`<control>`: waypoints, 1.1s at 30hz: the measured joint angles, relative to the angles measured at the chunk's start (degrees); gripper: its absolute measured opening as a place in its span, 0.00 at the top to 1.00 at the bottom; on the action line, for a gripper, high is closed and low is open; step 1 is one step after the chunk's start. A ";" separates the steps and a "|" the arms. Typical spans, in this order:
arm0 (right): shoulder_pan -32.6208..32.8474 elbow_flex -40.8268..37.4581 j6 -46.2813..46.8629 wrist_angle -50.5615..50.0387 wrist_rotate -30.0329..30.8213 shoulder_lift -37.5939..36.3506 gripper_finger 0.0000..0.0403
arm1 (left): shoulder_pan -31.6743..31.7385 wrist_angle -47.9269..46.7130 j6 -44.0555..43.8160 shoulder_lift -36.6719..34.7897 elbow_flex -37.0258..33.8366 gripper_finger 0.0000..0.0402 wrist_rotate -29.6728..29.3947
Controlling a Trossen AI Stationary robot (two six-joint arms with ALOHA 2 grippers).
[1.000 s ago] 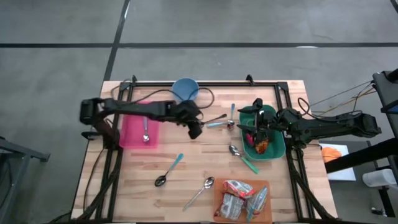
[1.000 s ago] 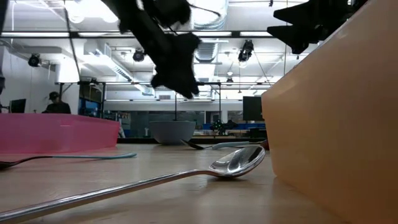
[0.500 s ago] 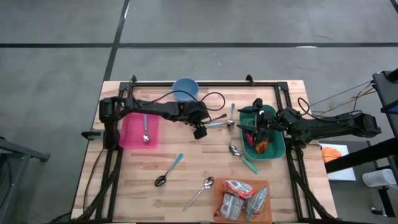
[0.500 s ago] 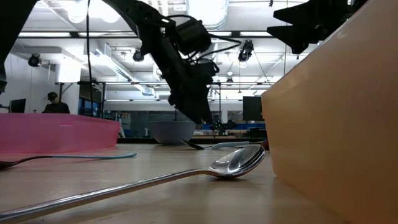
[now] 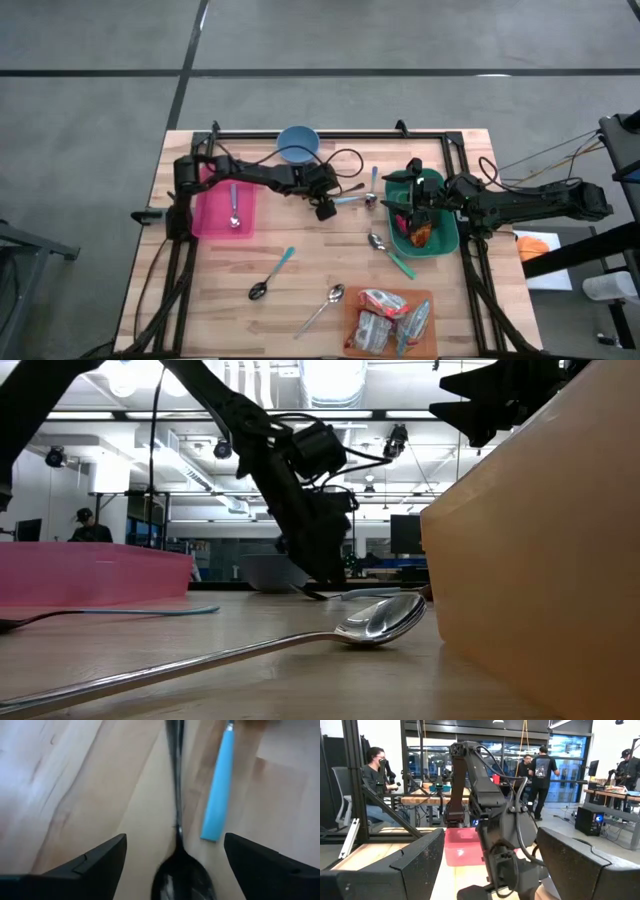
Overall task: Pick & Place Food Item
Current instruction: Put the black spoon into the pink bin
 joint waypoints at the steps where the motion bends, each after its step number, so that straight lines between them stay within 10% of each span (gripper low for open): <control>1: 0.00 0.00 0.00 0.00 0.00 0.00 0.22 | 0.01 0.22 0.25 0.18 0.01 0.19 -0.13; 20: -0.02 0.00 0.10 -0.79 0.00 0.00 0.22 | 0.20 1.00 1.04 3.19 -0.03 0.44 -1.84; 33: -0.02 0.00 0.02 -1.07 0.00 0.00 0.22 | 0.20 -3.12 0.64 3.17 -0.05 0.80 -1.82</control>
